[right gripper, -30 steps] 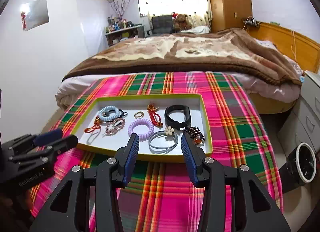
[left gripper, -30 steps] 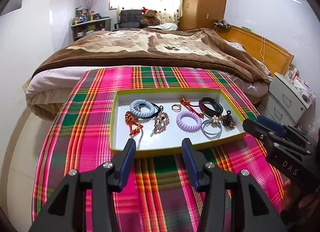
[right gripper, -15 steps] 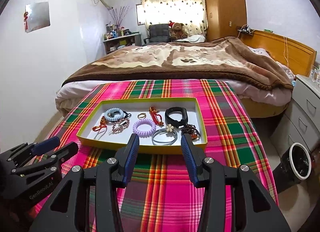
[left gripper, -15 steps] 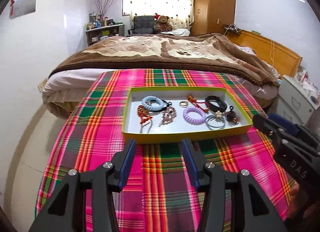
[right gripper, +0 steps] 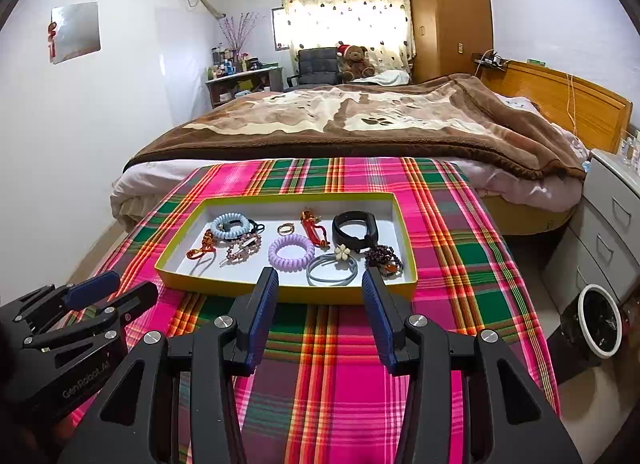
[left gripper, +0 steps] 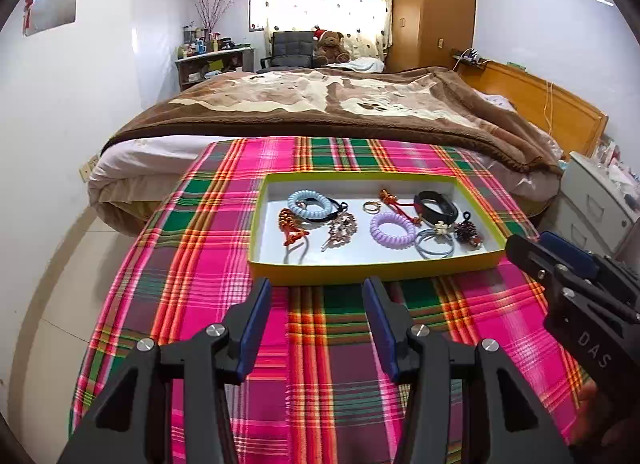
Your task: Organize jewelry
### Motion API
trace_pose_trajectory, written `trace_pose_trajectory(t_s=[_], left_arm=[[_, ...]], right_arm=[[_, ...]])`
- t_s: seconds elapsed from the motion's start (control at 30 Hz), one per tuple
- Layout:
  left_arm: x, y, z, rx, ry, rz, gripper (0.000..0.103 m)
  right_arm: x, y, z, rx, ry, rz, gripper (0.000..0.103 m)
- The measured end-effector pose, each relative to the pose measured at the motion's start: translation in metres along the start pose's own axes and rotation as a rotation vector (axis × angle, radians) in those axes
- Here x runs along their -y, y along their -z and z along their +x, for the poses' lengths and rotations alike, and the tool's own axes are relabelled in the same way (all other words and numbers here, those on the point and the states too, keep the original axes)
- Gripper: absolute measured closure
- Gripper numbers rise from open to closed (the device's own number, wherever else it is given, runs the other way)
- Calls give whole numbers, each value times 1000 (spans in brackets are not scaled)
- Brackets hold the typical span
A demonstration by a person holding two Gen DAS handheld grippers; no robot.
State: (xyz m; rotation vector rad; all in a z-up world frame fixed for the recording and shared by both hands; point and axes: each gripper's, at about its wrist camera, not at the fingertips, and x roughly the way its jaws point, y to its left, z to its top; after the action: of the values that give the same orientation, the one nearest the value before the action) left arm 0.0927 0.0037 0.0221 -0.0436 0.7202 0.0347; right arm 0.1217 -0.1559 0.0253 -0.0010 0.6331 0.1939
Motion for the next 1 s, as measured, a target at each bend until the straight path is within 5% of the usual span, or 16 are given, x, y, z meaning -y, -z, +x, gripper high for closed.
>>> trace_pose_trajectory(t_s=[1.0], left_arm=[[-4, 2, 1, -10, -19, -29, 53]], right_arm=[[0, 5, 6, -17, 18, -3, 59]])
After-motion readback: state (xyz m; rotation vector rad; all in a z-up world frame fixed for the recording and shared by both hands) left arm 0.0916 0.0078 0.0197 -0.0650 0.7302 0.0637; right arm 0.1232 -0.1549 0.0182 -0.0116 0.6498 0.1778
